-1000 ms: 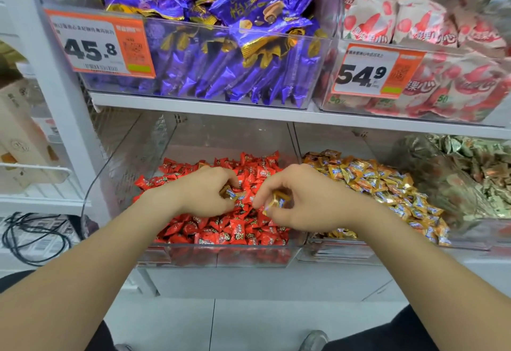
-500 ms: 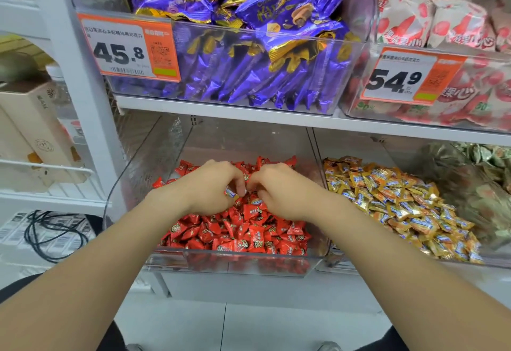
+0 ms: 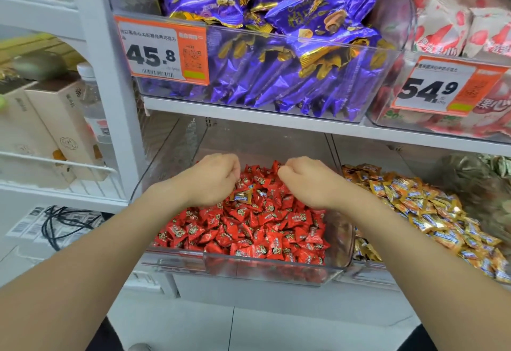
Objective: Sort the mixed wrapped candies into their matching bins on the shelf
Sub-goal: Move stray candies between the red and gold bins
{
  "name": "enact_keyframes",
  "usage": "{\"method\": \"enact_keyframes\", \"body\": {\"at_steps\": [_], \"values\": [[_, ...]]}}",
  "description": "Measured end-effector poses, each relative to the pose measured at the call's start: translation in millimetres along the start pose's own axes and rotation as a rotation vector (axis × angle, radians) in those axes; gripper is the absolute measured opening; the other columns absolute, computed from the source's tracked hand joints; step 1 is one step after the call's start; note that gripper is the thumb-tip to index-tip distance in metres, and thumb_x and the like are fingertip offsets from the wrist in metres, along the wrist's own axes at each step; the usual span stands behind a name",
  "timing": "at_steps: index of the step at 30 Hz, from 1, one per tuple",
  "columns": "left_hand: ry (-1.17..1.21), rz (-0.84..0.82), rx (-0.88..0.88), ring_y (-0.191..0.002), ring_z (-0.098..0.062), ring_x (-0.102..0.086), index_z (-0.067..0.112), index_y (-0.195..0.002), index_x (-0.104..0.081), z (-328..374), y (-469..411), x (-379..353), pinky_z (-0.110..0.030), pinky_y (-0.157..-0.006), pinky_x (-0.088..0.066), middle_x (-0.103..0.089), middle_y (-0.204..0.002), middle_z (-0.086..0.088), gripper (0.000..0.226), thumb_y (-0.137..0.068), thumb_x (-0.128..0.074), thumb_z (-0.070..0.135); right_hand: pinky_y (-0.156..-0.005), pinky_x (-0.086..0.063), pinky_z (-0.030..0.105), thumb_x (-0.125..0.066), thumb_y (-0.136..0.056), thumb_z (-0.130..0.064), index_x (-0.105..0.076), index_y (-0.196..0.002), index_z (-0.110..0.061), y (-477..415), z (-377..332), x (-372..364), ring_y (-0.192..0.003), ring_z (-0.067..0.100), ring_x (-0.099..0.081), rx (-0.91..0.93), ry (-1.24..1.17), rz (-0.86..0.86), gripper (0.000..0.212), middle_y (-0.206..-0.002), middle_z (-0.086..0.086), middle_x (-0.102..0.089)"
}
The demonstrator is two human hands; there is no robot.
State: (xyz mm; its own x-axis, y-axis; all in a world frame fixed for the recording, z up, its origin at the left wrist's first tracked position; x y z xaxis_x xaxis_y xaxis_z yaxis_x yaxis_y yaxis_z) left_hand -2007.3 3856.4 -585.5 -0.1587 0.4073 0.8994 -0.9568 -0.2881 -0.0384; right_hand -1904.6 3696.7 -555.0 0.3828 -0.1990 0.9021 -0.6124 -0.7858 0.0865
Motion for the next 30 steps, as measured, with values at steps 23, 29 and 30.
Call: {"method": "enact_keyframes", "body": {"at_steps": [23, 29, 30], "values": [[-0.215, -0.121, 0.133, -0.103, -0.034, -0.065, 0.025, -0.125, -0.061, -61.7, -31.0, -16.9, -0.042, -0.093, -0.055, -0.050, -0.114, -0.004, 0.046, -0.086, -0.050, 0.001, -0.092, -0.058, 0.047, -0.060, -0.094, 0.001, -0.029, -0.158, -0.045, -75.5, -7.5, -87.0, -0.118, 0.038, -0.062, 0.180, 0.561, -0.394, 0.084, -0.145, 0.011, -0.047], [-0.123, -0.170, 0.186, -0.129, -0.039, -0.052, 0.024, -0.148, -0.045, -80.0, -44.4, -41.3, -0.048, -0.107, -0.048, -0.050, -0.132, -0.016, 0.054, -0.096, -0.057, 0.020, -0.080, -0.046, 0.036, -0.068, -0.099, -0.025, -0.057, -0.135, -0.031, -78.3, -13.9, -88.9, -0.114, 0.032, -0.062, 0.192, 0.426, -0.278, 0.038, -0.123, 0.007, -0.065], [-0.107, -0.219, 0.195, -0.132, -0.036, -0.048, 0.027, -0.150, -0.044, -78.9, -44.5, -44.7, -0.046, -0.109, -0.047, -0.052, -0.135, -0.016, 0.061, -0.091, -0.058, 0.021, -0.085, -0.048, 0.035, -0.071, -0.099, -0.031, -0.060, -0.135, -0.029, -80.3, -11.2, -84.6, -0.116, 0.030, -0.062, 0.158, 0.339, -0.269, 0.038, -0.127, 0.006, -0.066]]}}
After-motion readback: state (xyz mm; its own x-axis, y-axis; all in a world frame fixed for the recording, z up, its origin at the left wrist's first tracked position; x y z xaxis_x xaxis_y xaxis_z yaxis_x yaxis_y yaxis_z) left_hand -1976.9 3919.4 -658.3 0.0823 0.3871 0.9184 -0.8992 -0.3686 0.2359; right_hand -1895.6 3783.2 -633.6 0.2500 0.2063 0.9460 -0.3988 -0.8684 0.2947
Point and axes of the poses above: each hand's wrist, its own y-axis away from the middle knuckle, its own x-axis out of the back of the hand, z = x × y, the point moved 7 cm from there along -y, towards the middle knuckle
